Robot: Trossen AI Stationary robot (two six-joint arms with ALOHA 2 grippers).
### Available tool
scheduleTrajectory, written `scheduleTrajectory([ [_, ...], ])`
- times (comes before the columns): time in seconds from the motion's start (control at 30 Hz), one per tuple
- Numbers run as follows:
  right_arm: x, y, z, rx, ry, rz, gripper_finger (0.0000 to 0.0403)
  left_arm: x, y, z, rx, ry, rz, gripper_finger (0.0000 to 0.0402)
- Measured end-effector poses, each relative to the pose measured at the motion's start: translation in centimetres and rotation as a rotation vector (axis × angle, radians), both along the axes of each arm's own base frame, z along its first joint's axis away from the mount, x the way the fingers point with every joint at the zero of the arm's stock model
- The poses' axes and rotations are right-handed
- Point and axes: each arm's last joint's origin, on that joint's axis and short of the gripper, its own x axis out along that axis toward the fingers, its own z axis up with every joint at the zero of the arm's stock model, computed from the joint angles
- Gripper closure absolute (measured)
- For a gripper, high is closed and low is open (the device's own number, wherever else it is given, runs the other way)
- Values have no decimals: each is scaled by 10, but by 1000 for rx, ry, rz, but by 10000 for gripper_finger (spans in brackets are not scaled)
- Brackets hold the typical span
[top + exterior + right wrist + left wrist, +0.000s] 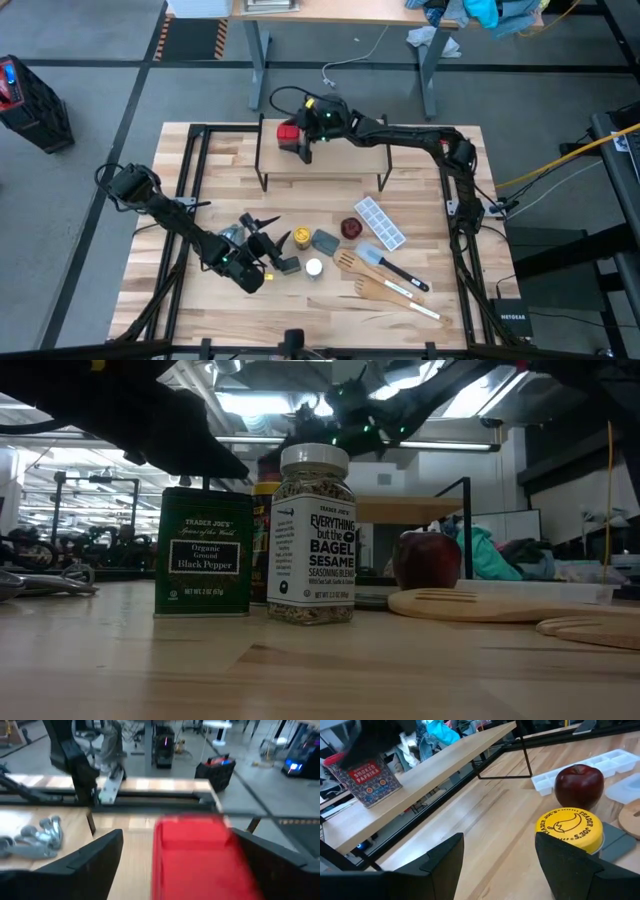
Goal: Shelf spices
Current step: Put the red seasoning can on the shelf, then put the white seasoning bottle on the shelf
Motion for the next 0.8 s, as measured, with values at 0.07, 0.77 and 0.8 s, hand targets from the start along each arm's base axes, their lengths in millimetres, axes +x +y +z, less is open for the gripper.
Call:
scheduleTrajectory([
  [0.07,-4,2,14,-14,-29,0,47,-1,-2,0,-6,-6,-5,163],
  [0.77,-30,120,68,317,190,467,47,-9,-9,-2,-18,-29,-18,163],
  [0.8,-30,131,66,308,220,475,47,-9,-9,-2,-18,-29,-18,163],
])
